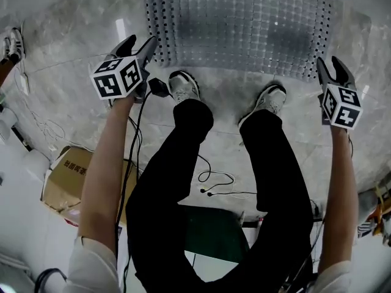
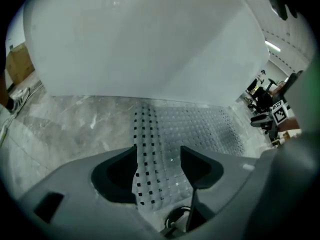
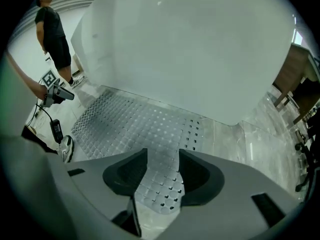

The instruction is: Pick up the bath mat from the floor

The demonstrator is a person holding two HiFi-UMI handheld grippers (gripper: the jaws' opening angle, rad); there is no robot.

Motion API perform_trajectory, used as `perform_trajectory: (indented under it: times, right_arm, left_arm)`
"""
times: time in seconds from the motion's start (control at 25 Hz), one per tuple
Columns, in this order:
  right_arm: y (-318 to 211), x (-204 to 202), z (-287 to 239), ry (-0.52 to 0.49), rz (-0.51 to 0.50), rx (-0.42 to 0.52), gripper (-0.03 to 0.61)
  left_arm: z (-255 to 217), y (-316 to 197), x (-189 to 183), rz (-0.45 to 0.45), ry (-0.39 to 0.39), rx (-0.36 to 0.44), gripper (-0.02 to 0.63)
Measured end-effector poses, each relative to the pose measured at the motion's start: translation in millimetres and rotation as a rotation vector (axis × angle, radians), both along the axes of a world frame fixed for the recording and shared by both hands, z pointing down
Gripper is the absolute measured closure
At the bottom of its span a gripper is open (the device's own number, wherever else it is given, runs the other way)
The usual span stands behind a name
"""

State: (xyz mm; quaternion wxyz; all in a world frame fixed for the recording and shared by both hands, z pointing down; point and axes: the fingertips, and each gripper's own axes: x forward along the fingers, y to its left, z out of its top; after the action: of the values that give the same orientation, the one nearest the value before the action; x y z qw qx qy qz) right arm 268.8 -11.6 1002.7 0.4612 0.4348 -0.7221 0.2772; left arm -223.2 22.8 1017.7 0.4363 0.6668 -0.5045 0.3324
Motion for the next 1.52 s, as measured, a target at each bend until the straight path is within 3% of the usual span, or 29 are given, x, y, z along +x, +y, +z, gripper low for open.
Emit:
perform_trajectory:
  times: [0.24,0.36,0.76,0.92,1.2,1.32,1.4,1.48,1.52]
  right_arm:
    - [2.5,23.1,56.8,0.009,0.089,-0.033,0.394]
    - [0.9,36.8,83.6,0.02,0.135,-0.057,0.349]
    - [-17.6,71.4,133.9,-0.007,0.278,-0.13,0.272]
    - [-10.6,59.4,144.8,-0.042,0.261,-0.199,0.255]
    - [-9.7,60.4,155.8,-0.02,0.239,-0.207,0.25]
    - [-10.4,65.3,153.4,0.009,0.225,-0.216,0.265]
    - [-10.2,63.2,152.0,0.016,0.201,-0.225,0.334]
    - [-8.0,55.4,150.3,0.004,0.179,-0.238,0.386]
    - [-6.8,50.7,149.0,-0.004,0.168,-0.248,0.411]
  left_arm:
    - [60.4,14.1,-23.8,-0.027,-0.042,-0.059,0.319]
    - [84.1,17.4,-30.1,-0.034,-0.05,-0.088,0.29]
    - [133.0,16.5,-39.8,-0.033,-0.088,-0.17,0.217]
    - [141.8,10.3,-34.4,0.011,-0.108,-0.199,0.218]
    - [147.4,7.6,-34.8,0.019,-0.157,-0.25,0.219]
    - [147.0,6.5,-31.6,0.028,-0.166,-0.25,0.244]
    - [146.4,5.8,-26.7,0.043,-0.165,-0.251,0.28]
    - [143.7,5.3,-17.9,0.081,-0.148,-0.255,0.337]
    - [141.6,5.0,-12.1,0.106,-0.137,-0.255,0.407]
